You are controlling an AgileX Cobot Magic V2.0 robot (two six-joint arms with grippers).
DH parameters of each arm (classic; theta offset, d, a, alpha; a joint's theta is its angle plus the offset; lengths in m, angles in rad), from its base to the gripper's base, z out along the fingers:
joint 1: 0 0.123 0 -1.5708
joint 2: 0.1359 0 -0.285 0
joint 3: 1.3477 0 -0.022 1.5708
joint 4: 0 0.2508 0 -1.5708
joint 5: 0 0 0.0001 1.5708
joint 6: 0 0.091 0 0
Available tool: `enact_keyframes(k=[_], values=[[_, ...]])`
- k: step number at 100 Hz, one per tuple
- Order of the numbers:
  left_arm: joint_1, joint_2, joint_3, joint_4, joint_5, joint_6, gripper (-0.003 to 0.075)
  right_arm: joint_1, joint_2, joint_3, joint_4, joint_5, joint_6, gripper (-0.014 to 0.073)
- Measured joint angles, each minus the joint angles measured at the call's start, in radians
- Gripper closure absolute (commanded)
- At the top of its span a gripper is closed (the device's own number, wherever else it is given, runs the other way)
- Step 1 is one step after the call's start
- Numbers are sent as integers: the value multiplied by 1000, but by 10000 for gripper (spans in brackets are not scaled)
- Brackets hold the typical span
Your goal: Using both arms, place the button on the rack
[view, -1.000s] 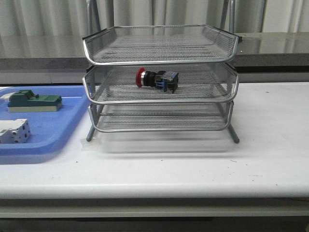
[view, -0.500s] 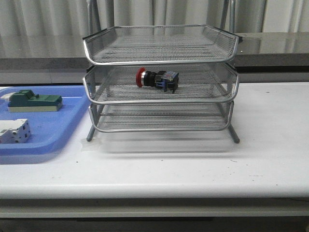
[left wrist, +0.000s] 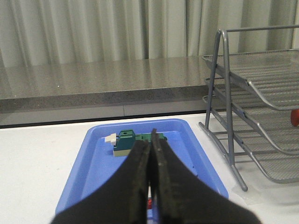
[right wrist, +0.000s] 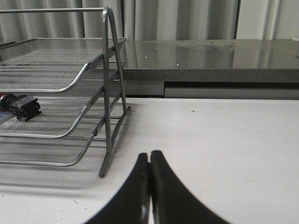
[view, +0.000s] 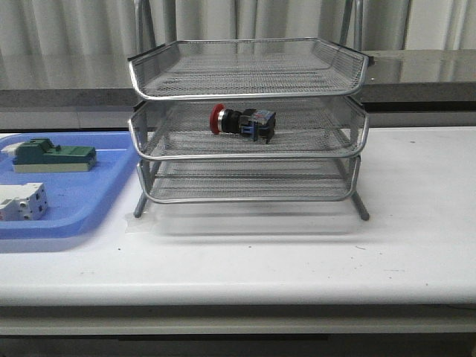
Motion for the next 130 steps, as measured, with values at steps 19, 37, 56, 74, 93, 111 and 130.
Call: enact_keyframes(k=[19, 37, 56, 74, 93, 111, 130], values=[[0, -94, 15, 2, -6, -7, 740, 0, 0, 0, 0, 0, 0, 655], [25, -103, 15, 2, -2, -7, 740, 0, 0, 0, 0, 0, 0, 655], [69, -103, 15, 0, 3, -19, 740, 0, 0, 0, 0, 0, 0, 655], [70, -103, 15, -11, 3, -22, 740, 0, 0, 0, 0, 0, 0, 655], [70, -103, 15, -13, 3, -24, 740, 0, 0, 0, 0, 0, 0, 655], [70, -103, 15, -13, 4, -24, 740, 0, 0, 0, 0, 0, 0, 655], [70, -103, 15, -13, 4, -24, 740, 0, 0, 0, 0, 0, 0, 655]])
